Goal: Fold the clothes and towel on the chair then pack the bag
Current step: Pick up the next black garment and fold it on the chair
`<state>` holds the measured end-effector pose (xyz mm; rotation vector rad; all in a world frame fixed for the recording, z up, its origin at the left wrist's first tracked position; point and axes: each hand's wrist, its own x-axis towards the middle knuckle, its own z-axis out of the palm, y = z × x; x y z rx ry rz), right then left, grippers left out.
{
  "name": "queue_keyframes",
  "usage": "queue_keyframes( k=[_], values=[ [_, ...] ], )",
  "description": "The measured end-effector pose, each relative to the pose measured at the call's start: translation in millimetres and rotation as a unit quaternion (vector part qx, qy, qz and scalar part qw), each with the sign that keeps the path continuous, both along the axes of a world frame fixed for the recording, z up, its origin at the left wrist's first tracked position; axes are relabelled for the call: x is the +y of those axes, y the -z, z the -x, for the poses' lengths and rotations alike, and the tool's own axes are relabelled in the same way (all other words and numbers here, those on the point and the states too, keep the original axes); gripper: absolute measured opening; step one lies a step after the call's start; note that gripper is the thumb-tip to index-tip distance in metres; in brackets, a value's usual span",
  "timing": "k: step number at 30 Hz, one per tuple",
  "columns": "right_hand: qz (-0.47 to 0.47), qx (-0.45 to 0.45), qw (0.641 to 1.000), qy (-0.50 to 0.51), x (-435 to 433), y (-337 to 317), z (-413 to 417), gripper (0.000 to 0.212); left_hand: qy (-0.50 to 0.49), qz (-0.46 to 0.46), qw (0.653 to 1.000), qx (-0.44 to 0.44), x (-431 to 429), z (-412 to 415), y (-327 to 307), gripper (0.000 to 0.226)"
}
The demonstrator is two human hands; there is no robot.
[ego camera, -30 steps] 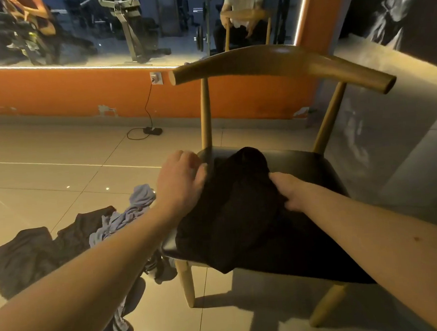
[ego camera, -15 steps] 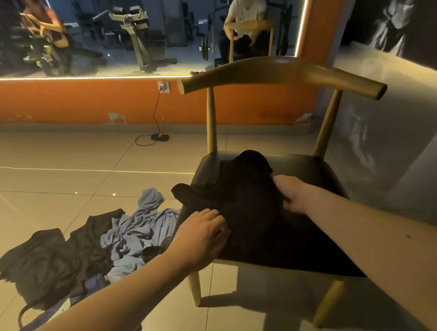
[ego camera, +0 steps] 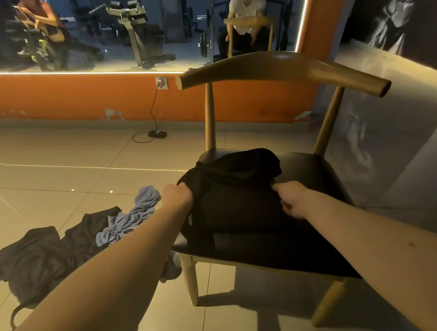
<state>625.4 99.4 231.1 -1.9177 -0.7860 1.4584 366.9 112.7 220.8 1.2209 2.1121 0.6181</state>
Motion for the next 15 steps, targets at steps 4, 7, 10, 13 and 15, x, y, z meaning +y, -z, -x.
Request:
queue_keyframes(
  k=[4,7,10,13,15],
  values=[
    [-0.035,-0.035,0.999,0.016,1.7,-1.9,2.2,0.020,-0.140,-0.160,0.941,-0.265,-14.9,-2.8,-6.4,0.040],
    [-0.145,-0.099,0.984,-0.029,8.6,3.0,2.9,0.047,0.020,-0.315,0.943,-0.107,-52.0,-9.6,-0.7,0.049],
    [-0.223,-0.087,0.969,-0.055,10.8,0.6,11.8,0.062,0.246,-0.379,0.881,0.143,-61.1,-14.3,10.5,0.048],
    [-0.230,-0.070,0.970,-0.026,19.1,0.6,21.0,0.055,0.378,-0.312,0.847,0.207,-52.6,-25.1,13.7,0.036],
    [-0.207,-0.066,0.976,0.003,27.3,2.5,23.7,0.046,0.382,-0.273,0.858,0.210,-38.9,-29.5,11.4,0.041]
  ],
)
